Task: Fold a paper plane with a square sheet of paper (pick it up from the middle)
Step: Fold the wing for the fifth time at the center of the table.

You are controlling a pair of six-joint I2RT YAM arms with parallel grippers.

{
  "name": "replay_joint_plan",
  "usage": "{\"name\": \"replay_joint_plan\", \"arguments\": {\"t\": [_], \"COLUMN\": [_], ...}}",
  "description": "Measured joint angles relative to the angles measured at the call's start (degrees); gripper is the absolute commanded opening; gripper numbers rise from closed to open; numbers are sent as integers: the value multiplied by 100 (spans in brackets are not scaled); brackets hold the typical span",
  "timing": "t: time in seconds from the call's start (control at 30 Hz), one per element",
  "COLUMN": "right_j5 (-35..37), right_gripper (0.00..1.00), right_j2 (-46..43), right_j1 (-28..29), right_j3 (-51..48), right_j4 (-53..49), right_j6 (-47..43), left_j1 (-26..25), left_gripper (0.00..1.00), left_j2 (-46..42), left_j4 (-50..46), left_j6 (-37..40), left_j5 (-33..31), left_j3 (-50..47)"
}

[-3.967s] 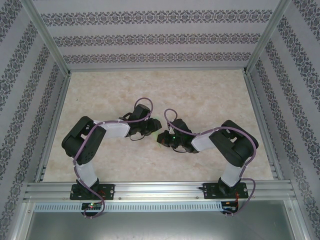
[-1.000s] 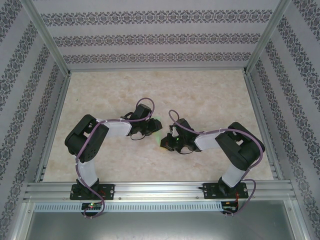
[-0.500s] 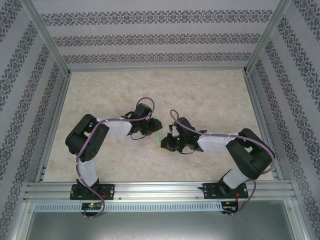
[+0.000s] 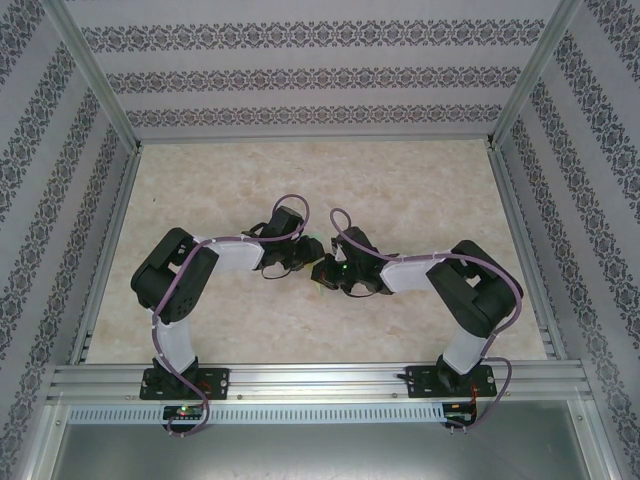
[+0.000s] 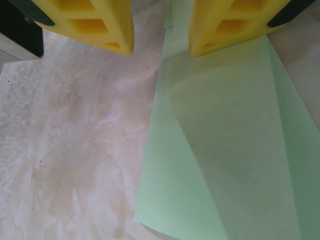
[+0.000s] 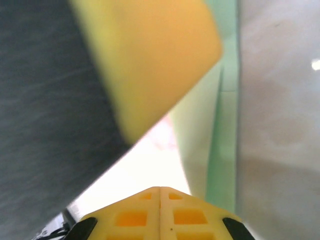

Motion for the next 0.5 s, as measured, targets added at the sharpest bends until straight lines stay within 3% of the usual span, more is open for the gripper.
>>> {"name": "replay_joint_plan", "arguments": {"t": [0.5], "right_j5": [24], "right_gripper": [4], "right_j2": [107], "right_j1": [-50], "right_j3": [-136], "right_j4": [-111], "right_j6": [-315], "left_j1": [0], "left_gripper": [36], "left_j2": [11], "left_j4": [0], "left_j6": [0], "left_j5": [68], "left_j3": [9]}}
